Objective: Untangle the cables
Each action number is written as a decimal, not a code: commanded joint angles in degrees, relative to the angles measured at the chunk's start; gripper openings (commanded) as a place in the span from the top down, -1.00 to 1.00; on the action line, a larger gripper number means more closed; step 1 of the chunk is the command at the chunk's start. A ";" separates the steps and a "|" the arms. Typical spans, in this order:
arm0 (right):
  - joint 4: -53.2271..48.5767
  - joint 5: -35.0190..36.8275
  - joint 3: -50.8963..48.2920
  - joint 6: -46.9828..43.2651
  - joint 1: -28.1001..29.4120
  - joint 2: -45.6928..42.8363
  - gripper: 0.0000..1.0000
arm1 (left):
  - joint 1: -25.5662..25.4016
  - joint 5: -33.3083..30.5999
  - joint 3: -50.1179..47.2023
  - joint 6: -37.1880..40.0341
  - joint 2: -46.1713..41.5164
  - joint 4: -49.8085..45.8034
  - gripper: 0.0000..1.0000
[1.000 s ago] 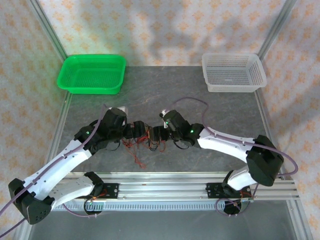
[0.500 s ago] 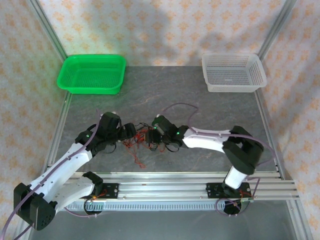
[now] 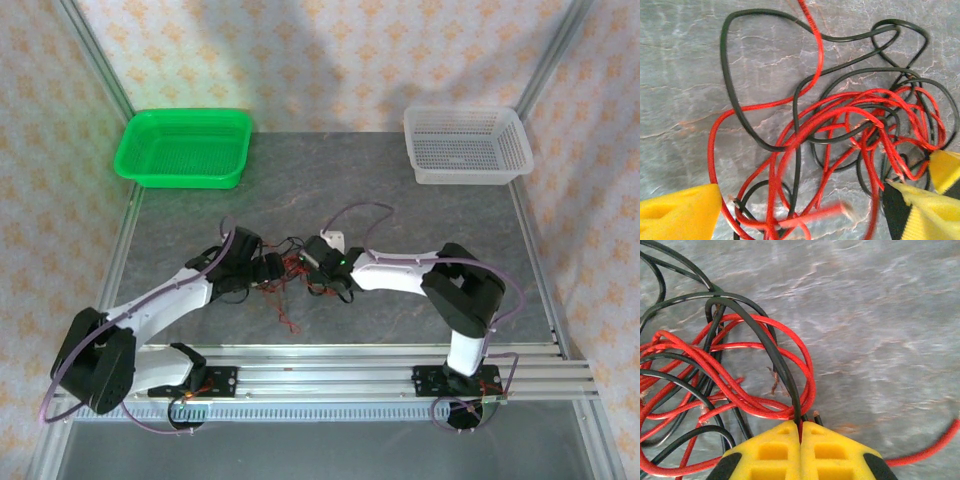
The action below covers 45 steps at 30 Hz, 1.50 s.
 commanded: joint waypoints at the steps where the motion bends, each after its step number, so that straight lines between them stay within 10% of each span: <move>1: -4.45 7.51 -2.77 -2.69 -1.57 -5.47 1.00 | 0.02 2.28 0.65 1.30 3.07 6.95 -0.72; 10: -2.04 8.93 -8.43 -9.80 -3.03 -15.28 1.00 | -4.27 4.39 5.31 3.53 17.42 16.59 -0.61; 24: -4.21 11.51 -14.79 -4.60 -6.67 -37.33 1.00 | -6.06 -2.22 13.37 11.47 24.10 19.04 1.00; 33: -7.43 10.03 -18.85 4.60 -8.61 -39.59 0.93 | -6.19 -12.70 16.26 13.28 18.27 10.94 0.81; 41: -3.52 5.60 -22.58 8.30 -9.14 -35.39 0.86 | -6.24 -12.79 12.16 12.80 10.35 9.94 -0.07; 45: -1.75 1.21 -22.13 7.72 -9.15 -31.75 0.44 | -7.05 -10.89 12.57 13.17 7.81 9.59 -0.25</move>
